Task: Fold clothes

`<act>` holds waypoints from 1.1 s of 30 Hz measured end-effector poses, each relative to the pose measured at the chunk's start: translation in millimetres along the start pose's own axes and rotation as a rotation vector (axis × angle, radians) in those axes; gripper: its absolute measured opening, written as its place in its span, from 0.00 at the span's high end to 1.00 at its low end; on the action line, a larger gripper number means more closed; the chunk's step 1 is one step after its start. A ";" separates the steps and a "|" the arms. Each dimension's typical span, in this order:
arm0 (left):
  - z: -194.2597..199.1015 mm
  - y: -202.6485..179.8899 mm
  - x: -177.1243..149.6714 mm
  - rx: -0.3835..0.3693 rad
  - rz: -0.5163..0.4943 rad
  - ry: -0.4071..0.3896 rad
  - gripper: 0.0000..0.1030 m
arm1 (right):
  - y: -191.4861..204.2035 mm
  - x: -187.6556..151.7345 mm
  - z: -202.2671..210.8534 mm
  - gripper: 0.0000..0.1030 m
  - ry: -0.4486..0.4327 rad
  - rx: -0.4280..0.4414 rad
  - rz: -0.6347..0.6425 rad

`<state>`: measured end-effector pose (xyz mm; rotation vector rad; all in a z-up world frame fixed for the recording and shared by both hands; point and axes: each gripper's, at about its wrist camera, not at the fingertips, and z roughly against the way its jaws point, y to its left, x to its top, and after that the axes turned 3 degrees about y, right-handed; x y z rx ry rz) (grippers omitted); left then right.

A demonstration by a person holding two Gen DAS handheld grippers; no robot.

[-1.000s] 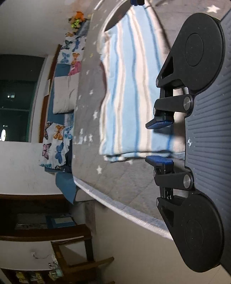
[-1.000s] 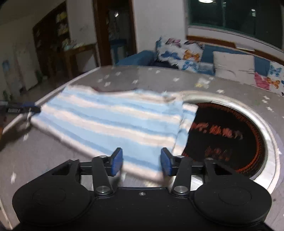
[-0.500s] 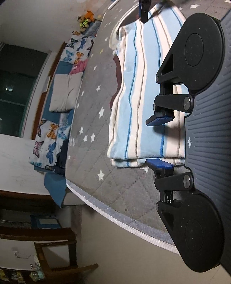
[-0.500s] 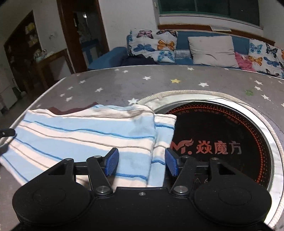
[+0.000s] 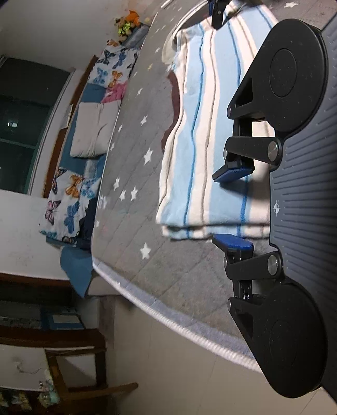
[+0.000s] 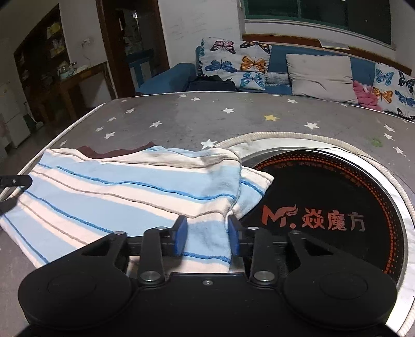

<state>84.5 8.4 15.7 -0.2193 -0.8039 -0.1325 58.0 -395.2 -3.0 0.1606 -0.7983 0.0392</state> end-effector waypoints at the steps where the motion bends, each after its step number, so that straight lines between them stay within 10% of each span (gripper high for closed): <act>1: -1.0 0.5 -0.4 0.002 0.000 0.003 0.51 | -0.1 0.6 0.6 0.74 0.000 0.000 0.001; 8: -6.3 3.3 -0.9 -0.027 0.044 0.008 0.48 | -9.6 2.7 -2.9 0.69 0.007 0.036 -0.052; 13: -6.7 -4.4 0.6 -0.072 0.047 0.009 0.85 | -3.7 2.9 -2.2 0.86 -0.004 0.032 -0.034; 33: 19.5 -30.6 94.0 -0.059 0.037 -0.228 0.89 | 28.6 126.0 28.5 0.87 -0.253 -0.008 0.172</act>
